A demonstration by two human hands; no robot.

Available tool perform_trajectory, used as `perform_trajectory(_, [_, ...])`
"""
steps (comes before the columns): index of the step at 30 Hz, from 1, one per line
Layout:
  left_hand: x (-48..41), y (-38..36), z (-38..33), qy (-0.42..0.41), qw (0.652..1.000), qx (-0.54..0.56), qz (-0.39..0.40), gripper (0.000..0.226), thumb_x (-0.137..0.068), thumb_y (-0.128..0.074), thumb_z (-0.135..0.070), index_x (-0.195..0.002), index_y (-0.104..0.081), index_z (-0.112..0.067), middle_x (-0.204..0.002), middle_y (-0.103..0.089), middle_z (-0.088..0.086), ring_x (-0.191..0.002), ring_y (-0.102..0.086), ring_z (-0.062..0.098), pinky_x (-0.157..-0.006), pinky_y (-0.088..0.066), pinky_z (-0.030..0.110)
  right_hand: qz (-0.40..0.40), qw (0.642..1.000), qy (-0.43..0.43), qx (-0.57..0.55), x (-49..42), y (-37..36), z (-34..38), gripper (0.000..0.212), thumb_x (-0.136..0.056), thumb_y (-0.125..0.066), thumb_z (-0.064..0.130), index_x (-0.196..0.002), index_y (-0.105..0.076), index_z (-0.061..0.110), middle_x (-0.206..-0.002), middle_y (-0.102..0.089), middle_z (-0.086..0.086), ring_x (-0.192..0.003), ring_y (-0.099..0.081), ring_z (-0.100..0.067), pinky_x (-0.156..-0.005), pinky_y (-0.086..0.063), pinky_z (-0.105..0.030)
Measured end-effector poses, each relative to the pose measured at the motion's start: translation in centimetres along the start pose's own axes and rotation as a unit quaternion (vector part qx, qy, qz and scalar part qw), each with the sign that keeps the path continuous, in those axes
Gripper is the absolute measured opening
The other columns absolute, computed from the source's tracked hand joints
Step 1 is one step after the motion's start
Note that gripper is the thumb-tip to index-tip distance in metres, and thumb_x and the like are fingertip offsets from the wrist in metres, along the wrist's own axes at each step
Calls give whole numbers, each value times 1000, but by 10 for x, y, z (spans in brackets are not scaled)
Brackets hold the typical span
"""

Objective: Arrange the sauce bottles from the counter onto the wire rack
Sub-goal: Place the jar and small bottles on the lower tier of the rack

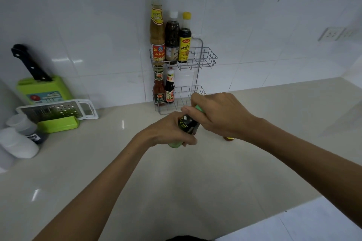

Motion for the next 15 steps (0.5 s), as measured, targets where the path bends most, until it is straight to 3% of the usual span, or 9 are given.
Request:
perform_trajectory(2, [5, 1, -4, 12, 999, -4, 49, 34, -77, -79, -9, -104, -60, 1, -81, -64, 2, -74, -62, 16, -65, -55, 19, -14, 999, 25, -20, 3, -2, 0, 39, -100, -31, 46, -87, -52, 15, -63, -57, 2, -48, -49, -21, -44, -40, -34])
perform_trajectory(4, [6, -1, -5, 9, 998, -7, 54, 23, -77, -79, -11, -92, -62, -3, -74, -65, -2, -67, -64, 13, -62, -55, 14, -47, 998, 35, -21, 3, -4, 0, 35, -101, -32, 37, -84, -52, 14, -61, -53, 3, -45, -44, -21, -42, -35, -32])
perform_trajectory(9, [-5, -9, 5, -6, 996, 12, -89, 23, -72, -77, -11, -91, -64, -9, -76, -68, -3, -62, -68, 12, -68, -60, 33, -83, 995, -40, 28, -5, -11, 1, 28, -100, -36, 31, -81, -50, 16, -49, -45, 4, -36, -38, -23, -38, -33, -28])
perform_trajectory(13, [-9, -24, 9, 1, 983, -9, -183, 22, -69, -77, -16, -82, -62, -26, -73, -69, -5, -68, -71, 18, -66, -59, 34, -75, 990, -107, 48, -2, -15, 2, 26, -97, -39, 32, -79, -49, 16, -46, -34, 7, -34, -30, -23, -40, -25, -23])
perform_trajectory(15, [-12, -34, 10, -12, 976, -23, -215, 25, -70, -76, -17, -76, -56, -31, -71, -68, -8, -71, -71, 18, -65, -58, 32, -61, 989, -135, 32, 3, -18, -2, 28, -96, -37, 34, -78, -49, 17, -48, -38, 5, -38, -33, -23, -44, -29, -25])
Point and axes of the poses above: each hand's wrist, its own x-axis away from the middle knuckle, its own y-axis out of the back of the hand, z = x × y, the point moved 2 cm from there along -x, towards the middle knuckle
